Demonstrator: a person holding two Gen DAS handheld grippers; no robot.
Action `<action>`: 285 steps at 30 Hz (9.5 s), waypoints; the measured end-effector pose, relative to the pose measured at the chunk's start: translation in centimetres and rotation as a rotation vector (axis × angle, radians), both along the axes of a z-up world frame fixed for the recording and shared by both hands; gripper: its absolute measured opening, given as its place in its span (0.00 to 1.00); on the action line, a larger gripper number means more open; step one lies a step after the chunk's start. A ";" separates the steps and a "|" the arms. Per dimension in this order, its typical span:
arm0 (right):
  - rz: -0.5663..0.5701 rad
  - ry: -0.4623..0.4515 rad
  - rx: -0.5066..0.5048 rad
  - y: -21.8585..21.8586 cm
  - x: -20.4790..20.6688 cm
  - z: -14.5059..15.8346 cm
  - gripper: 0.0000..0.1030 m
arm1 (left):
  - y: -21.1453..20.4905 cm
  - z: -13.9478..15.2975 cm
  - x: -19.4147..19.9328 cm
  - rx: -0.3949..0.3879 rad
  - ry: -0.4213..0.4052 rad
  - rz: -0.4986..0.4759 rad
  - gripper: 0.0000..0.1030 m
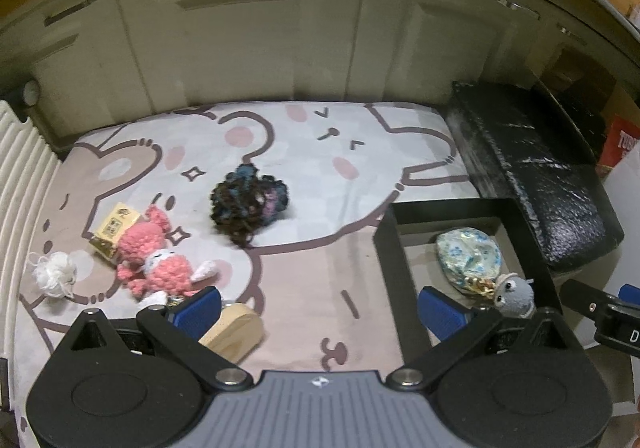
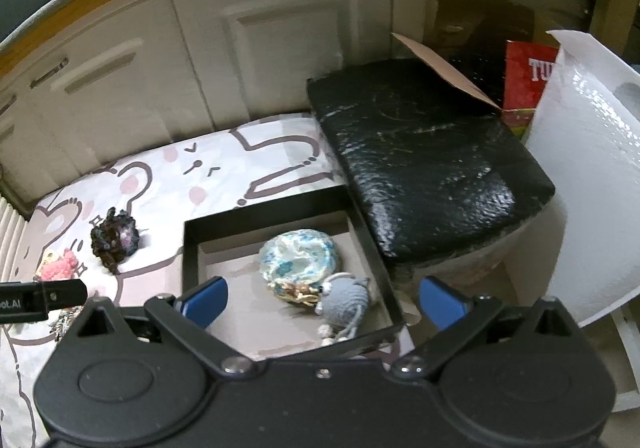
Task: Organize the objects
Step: 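Withdraw both tools from the box back toward the toys on the bed, then grasp the braided rope toy with the left tool while the right tool grasps the wooden block, then lift the rope toy and wooden block with both tools toward the black box, then open the left tool to drop the rope toy into the box while the right tool releases the block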
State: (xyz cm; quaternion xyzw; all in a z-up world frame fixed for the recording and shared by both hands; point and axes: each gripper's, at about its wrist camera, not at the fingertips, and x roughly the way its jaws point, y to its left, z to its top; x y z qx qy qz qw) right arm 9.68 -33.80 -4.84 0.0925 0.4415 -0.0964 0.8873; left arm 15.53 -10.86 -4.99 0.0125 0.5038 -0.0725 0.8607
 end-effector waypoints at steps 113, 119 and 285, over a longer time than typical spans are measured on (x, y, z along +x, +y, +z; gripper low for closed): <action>0.862 0.334 0.204 22.3 9.3 -12.7 0.91 | 15.1 -15.3 7.2 -0.232 0.452 0.406 0.94; 0.821 0.414 0.170 21.0 9.2 -13.5 0.91 | 14.5 -15.1 7.2 -0.174 0.437 0.385 0.86; 0.230 0.232 0.128 2.3 5.7 -9.2 0.91 | -8.5 -6.0 6.0 -0.224 0.092 -0.192 0.82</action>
